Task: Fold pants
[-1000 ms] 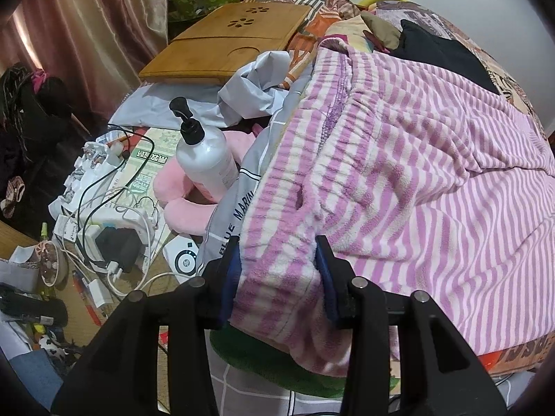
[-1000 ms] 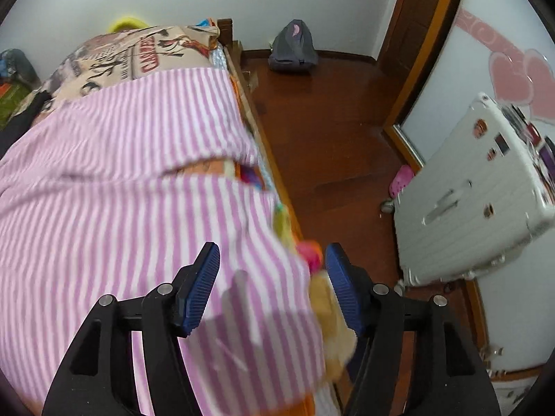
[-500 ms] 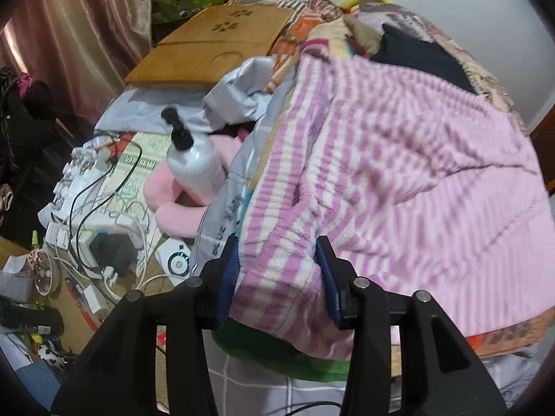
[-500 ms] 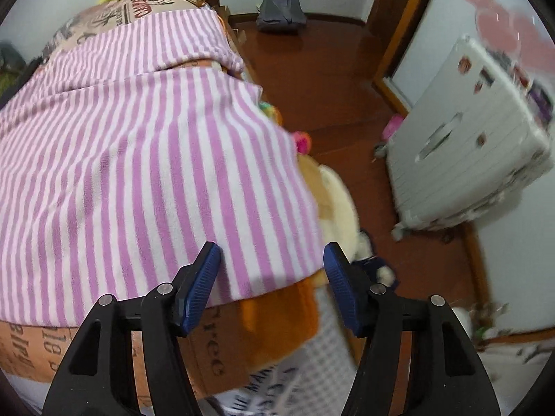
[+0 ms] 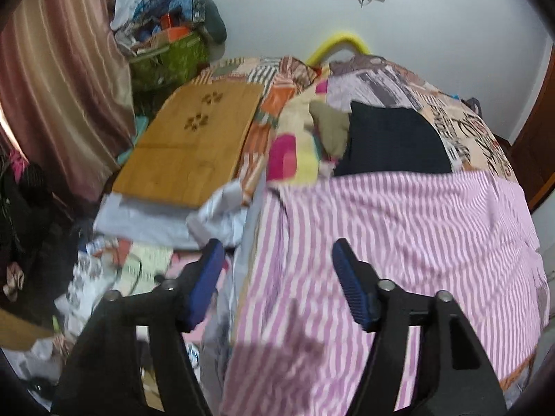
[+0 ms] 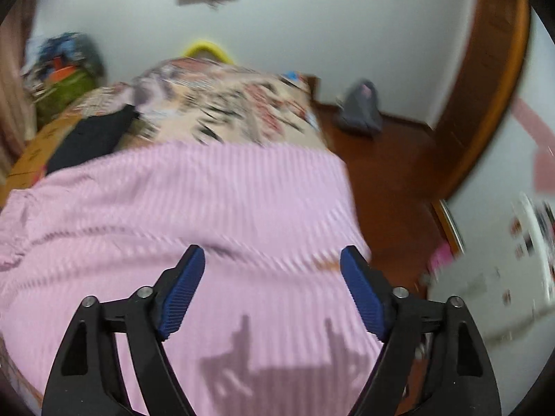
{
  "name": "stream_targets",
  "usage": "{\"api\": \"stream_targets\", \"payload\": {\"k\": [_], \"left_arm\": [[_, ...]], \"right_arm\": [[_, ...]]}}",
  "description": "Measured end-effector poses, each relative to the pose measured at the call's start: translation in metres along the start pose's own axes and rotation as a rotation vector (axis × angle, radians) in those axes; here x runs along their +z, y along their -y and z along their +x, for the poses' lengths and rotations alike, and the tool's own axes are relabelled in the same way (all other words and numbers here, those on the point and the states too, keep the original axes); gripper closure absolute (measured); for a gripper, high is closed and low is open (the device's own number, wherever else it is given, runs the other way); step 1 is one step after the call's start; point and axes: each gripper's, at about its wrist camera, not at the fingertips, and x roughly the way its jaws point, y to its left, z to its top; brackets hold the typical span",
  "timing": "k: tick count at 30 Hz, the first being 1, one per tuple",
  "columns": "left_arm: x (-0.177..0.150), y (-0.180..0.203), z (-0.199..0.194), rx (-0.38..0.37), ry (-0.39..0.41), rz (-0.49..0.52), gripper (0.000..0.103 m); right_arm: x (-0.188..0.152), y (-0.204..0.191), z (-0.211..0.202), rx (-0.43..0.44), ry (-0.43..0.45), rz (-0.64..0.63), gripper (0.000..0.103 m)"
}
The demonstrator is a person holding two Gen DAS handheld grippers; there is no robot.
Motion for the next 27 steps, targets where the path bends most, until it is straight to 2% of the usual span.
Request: {"api": "stream_targets", "payload": {"k": [6, 12, 15, 19, 24, 26, 27], "left_arm": [[0.037, 0.0, 0.069, 0.001, -0.064, -0.027, 0.037], [0.054, 0.002, 0.153, 0.036, -0.163, -0.009, 0.037], [0.056, -0.001, 0.186, 0.023, -0.221, -0.025, 0.037], [0.056, -0.004, 0.222, 0.046, -0.286, -0.023, 0.037], [0.051, 0.0, 0.244, 0.031, -0.322, 0.012, 0.037], [0.051, 0.005, 0.247, 0.024, -0.315, 0.026, 0.044], [0.05, 0.009, 0.247, 0.011, -0.308, 0.037, 0.053]], "right_arm": [[0.051, -0.066, 0.05, 0.108, 0.007, -0.124, 0.023], [0.086, -0.114, 0.106, 0.143, 0.006, -0.215, 0.023], [0.097, -0.128, 0.141, 0.17, -0.028, -0.238, 0.023], [0.104, -0.14, 0.184, 0.132, -0.101, -0.279, 0.023], [0.11, -0.13, 0.237, 0.158, -0.203, -0.219, 0.025], [0.109, -0.125, 0.241, 0.212, -0.192, -0.178, 0.025], [0.108, -0.124, 0.24, 0.221, -0.185, -0.169, 0.027]]}}
